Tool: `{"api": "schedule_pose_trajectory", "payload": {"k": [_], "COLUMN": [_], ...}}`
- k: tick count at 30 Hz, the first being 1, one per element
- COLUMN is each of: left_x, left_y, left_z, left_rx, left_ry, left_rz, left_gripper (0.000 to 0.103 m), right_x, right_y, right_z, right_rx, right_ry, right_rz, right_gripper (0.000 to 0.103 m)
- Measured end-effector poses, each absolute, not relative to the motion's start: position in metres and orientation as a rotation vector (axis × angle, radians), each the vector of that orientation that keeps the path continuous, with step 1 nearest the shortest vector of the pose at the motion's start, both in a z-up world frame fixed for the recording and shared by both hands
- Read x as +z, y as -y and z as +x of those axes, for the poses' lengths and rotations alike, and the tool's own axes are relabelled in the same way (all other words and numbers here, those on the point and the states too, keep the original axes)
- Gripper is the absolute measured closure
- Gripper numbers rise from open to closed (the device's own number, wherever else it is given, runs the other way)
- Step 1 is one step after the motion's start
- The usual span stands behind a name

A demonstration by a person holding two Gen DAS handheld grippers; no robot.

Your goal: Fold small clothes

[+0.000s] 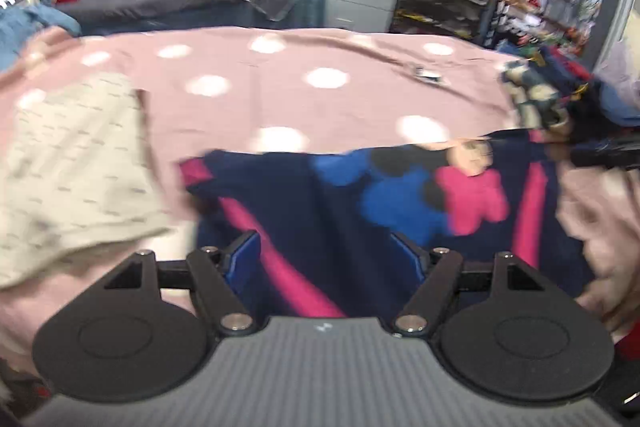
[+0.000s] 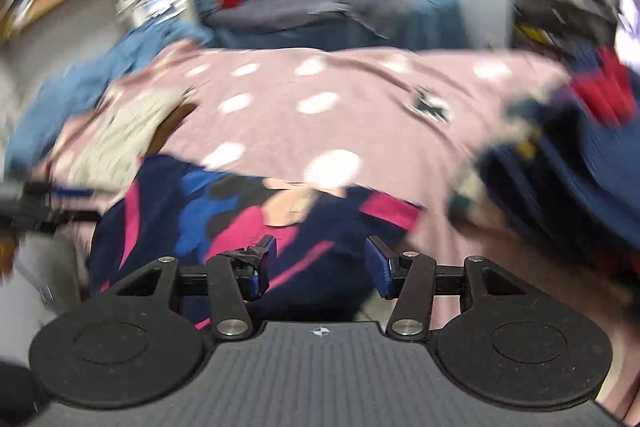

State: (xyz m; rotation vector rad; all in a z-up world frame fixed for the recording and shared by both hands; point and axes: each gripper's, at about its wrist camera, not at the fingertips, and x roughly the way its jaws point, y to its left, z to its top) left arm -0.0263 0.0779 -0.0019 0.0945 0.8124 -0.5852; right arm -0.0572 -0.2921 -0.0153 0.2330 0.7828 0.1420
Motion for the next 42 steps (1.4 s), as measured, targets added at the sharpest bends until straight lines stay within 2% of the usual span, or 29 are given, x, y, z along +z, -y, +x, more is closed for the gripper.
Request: {"api": "schedule_pose_trajectory", "payload": {"k": [4, 7, 9, 11, 14, 19, 22, 26, 32, 37, 39, 42], "left_x": [-0.007, -0.004, -0.001, 0.000, -0.010, -0.039, -0.054, -0.053, -0.050, -0.045, -0.045, -0.047], "left_y": [-0.020, 0.031, 0.067, 0.101, 0.143, 0.185, 0.198, 0.205, 0.197, 0.189, 0.189, 0.189], "left_z": [-0.049, -0.077, -0.100, -0.125, -0.167, -0.188, -0.190, -0.206, -0.206, -0.198, -0.191, -0.194], "left_rx": [-0.805, -0.932, -0.982, -1.014, -1.012, -0.851, -0.801, -0.794, -0.746, -0.727, -0.748, -0.761], "left_ry": [-0.832, -0.773, -0.705, -0.608, -0.530, -0.541, -0.591, -0.580, -0.638, -0.675, -0.704, -0.686], "left_rz": [0.110, 0.161, 0.238, 0.364, 0.522, 0.697, 0.751, 0.807, 0.768, 0.788, 0.772, 0.807], "left_gripper": [0.033, 0.033, 0.033, 0.033, 0.033, 0.034, 0.041, 0.056, 0.058, 0.069, 0.077, 0.079], "right_x": [-0.033, -0.034, -0.033, -0.033, -0.036, -0.044, -0.047, -0.048, -0.040, -0.042, -0.043, -0.041], "right_y": [0.306, 0.303, 0.307, 0.313, 0.312, 0.312, 0.312, 0.317, 0.323, 0.328, 0.328, 0.326], "right_z": [-0.067, -0.071, -0.075, -0.080, -0.087, -0.092, -0.090, -0.087, -0.087, -0.091, -0.091, -0.090], "right_rx": [0.158, 0.141, 0.120, 0.107, 0.108, 0.130, 0.148, 0.181, 0.209, 0.211, 0.206, 0.211], "right_ry": [-0.826, -0.827, -0.812, -0.803, -0.789, -0.772, -0.768, -0.756, -0.713, -0.704, -0.705, -0.699], "right_rz": [0.369, 0.386, 0.405, 0.420, 0.421, 0.436, 0.414, 0.430, 0.414, 0.437, 0.436, 0.437], "right_gripper": [0.019, 0.019, 0.017, 0.007, 0.007, 0.007, 0.007, 0.005, 0.002, 0.001, 0.001, 0.001]}}
